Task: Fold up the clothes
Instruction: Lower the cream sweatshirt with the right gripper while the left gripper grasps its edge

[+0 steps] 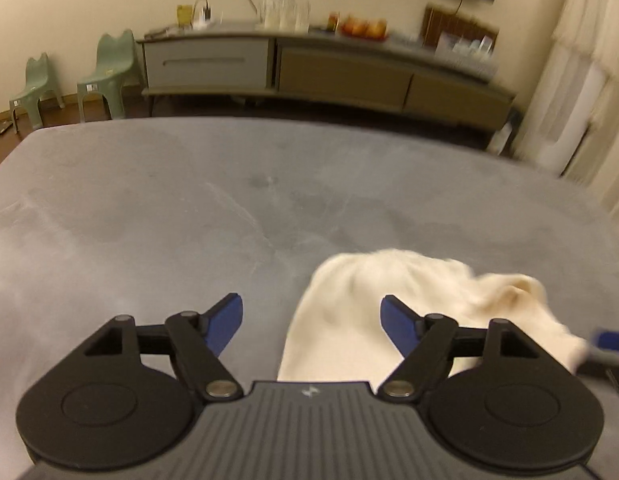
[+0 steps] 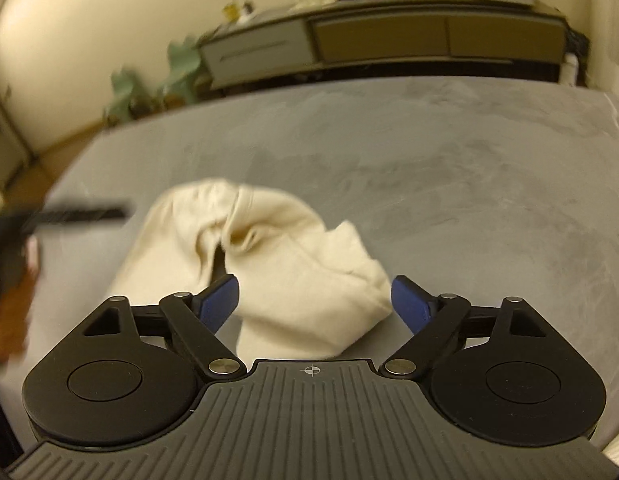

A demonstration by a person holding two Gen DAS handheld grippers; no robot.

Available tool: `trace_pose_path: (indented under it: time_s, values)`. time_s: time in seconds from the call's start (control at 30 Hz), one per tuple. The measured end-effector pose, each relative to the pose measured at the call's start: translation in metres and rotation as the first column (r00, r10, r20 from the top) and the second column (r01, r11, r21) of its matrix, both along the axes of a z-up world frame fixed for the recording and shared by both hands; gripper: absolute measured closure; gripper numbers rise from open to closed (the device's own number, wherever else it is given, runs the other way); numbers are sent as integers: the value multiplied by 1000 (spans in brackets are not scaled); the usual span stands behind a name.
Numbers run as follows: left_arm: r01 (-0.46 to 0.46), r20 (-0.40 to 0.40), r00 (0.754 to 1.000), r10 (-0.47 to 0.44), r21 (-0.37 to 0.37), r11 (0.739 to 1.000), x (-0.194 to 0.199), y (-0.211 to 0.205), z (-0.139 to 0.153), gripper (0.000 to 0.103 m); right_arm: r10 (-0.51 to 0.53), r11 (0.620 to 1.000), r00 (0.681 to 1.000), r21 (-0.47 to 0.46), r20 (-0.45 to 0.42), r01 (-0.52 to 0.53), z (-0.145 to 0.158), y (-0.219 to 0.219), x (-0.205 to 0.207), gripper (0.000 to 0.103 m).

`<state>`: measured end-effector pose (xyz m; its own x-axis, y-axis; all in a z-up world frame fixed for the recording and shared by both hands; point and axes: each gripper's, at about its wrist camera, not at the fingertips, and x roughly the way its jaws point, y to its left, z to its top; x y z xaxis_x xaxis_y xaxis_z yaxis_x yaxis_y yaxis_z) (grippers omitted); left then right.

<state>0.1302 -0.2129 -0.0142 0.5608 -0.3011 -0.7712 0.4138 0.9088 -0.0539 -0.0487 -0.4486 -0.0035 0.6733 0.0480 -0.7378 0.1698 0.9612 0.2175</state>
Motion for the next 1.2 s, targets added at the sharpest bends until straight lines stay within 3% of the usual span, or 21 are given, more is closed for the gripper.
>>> trace_pose_path:
  time_s: [0.1, 0.17, 0.2, 0.23, 0.27, 0.3, 0.33, 0.4, 0.47, 0.53, 0.57, 0.6, 0.63, 0.7, 0.77, 0.87, 0.97, 1.03, 1.13, 1.2]
  values:
    - [96, 8, 995, -97, 75, 993, 9, -32, -20, 25, 45, 994, 998, -95, -46, -50, -6, 10, 7, 15]
    - [153, 14, 988, -156, 125, 980, 10, -51, -33, 31, 95, 984, 992, -140, -85, -106, -13, 15, 14, 25]
    - [178, 22, 983, -183, 128, 976, 7, -55, -36, 57, 119, 978, 987, -160, -107, -135, -16, 18, 17, 52]
    - [192, 38, 980, -197, 111, 975, 3, -55, -34, 96, 129, 972, 986, -184, -110, -147, -16, 21, 19, 74]
    - [194, 56, 978, -199, 84, 977, -2, -53, -28, 94, 138, 965, 984, -209, -114, -160, -15, 23, 21, 81]
    - [196, 73, 977, -200, 57, 979, -6, -51, -22, 95, 146, 957, 983, -235, -115, -169, -15, 26, 22, 94]
    - [174, 94, 980, -176, 20, 984, -14, -38, -14, 95, 136, 948, 987, -277, -85, -155, -6, 27, 20, 95]
    - [84, 136, 988, -73, -72, 994, -36, 8, 4, 95, 155, 930, 986, -345, 57, -126, 27, 34, -2, 95]
    - [-4, 169, 985, 33, -168, 986, -59, 55, 21, 94, 186, 910, 963, -405, 196, -93, 59, 42, -25, 95]
    - [-87, 191, 971, 140, -264, 961, -81, 101, 39, 91, 288, 901, 917, -401, 275, -163, 73, 58, -50, 91]
    - [-99, 143, 980, 138, -249, 963, -88, 116, 33, 87, 327, 895, 913, -389, 243, -218, 68, 66, -52, 83]
    - [-83, 50, 994, 94, -179, 980, -94, 124, 12, 82, 371, 876, 915, -386, 159, -288, 56, 75, -47, 59]
    - [-67, -31, 997, 63, -118, 991, -101, 133, -8, 84, 412, 855, 908, -376, 75, -357, 43, 84, -43, 43]
    - [-52, -85, 995, 45, -83, 995, -116, 150, -22, 83, 449, 830, 893, -351, -44, -434, 24, 96, -35, 44]
    - [-45, -102, 994, 37, -76, 996, -131, 165, -28, 78, 435, 835, 897, -337, -83, -436, 16, 97, -32, 43]
    - [-24, -40, 999, 21, -79, 997, -135, 176, -15, 56, 390, 892, 921, -246, -7, -380, 24, 87, -29, 37]
    - [-20, 54, 998, 23, -51, 999, -107, 172, 0, 39, 347, 931, 936, -139, 57, -337, 28, 84, -21, 24]
    - [-22, 72, 997, 23, -12, 1000, -76, 162, -4, 26, 328, 930, 944, -187, 30, -317, 21, 89, -18, 16]
    - [-10, 74, 997, 6, 43, 999, -31, 147, -15, 27, 269, 916, 962, -297, -45, -270, 1, 88, -10, 14]
    - [38, 60, 997, -41, 45, 998, -17, 138, -25, 27, 204, 923, 974, -313, -102, -226, -13, 70, -4, 18]
